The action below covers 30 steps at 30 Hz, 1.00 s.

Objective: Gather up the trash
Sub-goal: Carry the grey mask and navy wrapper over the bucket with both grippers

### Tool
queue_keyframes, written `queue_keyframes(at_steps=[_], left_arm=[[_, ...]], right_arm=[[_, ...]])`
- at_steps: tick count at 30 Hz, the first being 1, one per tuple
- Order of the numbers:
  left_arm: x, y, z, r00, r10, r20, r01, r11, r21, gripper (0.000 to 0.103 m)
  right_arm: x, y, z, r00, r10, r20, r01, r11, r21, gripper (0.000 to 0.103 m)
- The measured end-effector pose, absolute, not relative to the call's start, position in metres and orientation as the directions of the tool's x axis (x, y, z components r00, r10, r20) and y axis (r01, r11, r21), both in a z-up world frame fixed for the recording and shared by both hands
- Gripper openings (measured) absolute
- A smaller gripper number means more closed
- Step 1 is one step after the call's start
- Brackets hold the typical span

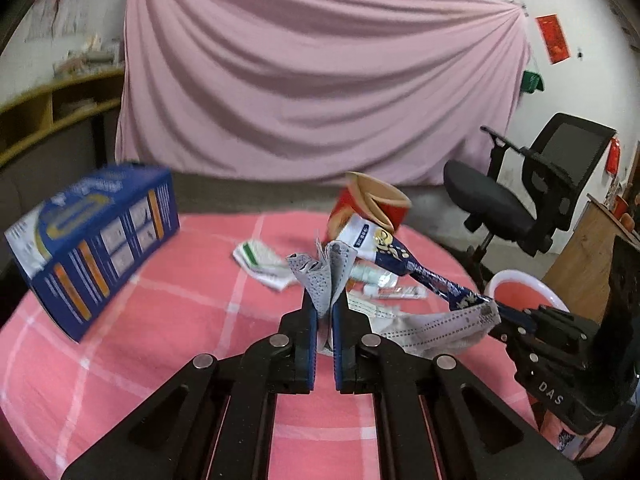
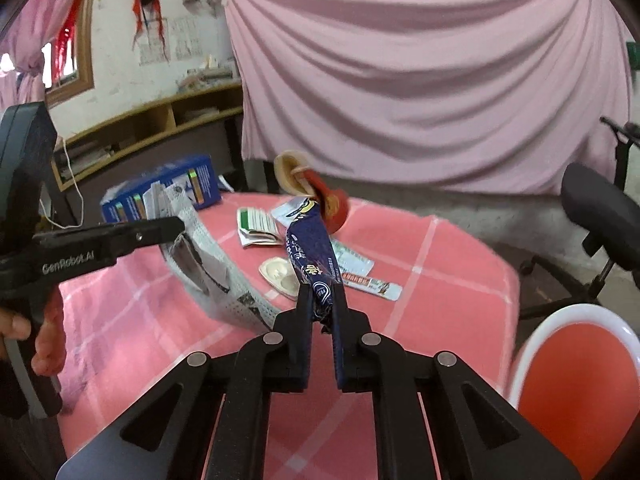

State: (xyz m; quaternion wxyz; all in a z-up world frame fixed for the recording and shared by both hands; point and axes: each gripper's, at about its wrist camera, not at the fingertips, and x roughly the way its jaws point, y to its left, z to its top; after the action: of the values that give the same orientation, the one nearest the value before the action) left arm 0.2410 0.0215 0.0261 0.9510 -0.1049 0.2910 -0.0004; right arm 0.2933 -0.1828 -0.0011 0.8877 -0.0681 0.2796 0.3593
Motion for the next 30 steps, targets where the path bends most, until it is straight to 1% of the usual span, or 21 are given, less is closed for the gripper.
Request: queue_keyframes(at_steps=[6, 12, 16, 22, 26, 30], left_arm=[[0.224, -0.001, 0.048, 0.879, -0.055, -0.474, -0.016, 0.989, -0.144, 0.004], [0.21, -0.015, 0.063, 0.906, -0.065, -0.418, 0.011, 0.992, -0.129, 0.004], [0.208, -0.025, 0.076, 0.929, -0.067, -0.365, 0.018, 0.991, -0.135, 0.004], [0.211, -0.056, 0.103, 0.966, -0.083, -0.244, 0.054, 0.991, -0.124, 0.004], [0.218, -0.089, 0.116, 0.974, -0.14, -0.178, 0.124, 0.987, -0.101, 0.004], [0.228, -0.125, 0.123, 0.969, -0.204, -0.141, 0.196, 0.978, -0.067, 0.004]], right_arm=[[0.269, -0.203, 0.017, 0.695, 0.586, -0.416, -0.636, 0.771, 0.025, 0.006], [0.262, -0.234, 0.037, 0.787, 0.551, -0.278, -0.558, 0.828, 0.059, 0.007], [0.255, -0.257, 0.052, 0.858, 0.484, -0.173, -0.482, 0.874, 0.058, 0.007], [0.241, -0.292, 0.069, 0.935, 0.353, -0.03, -0.35, 0.934, 0.066, 0.007], [0.237, -0.317, 0.074, 0.964, 0.267, 0.017, -0.267, 0.959, 0.096, 0.007], [0.238, -0.344, 0.072, 0.98, 0.199, 0.014, -0.199, 0.972, 0.128, 0.007]])
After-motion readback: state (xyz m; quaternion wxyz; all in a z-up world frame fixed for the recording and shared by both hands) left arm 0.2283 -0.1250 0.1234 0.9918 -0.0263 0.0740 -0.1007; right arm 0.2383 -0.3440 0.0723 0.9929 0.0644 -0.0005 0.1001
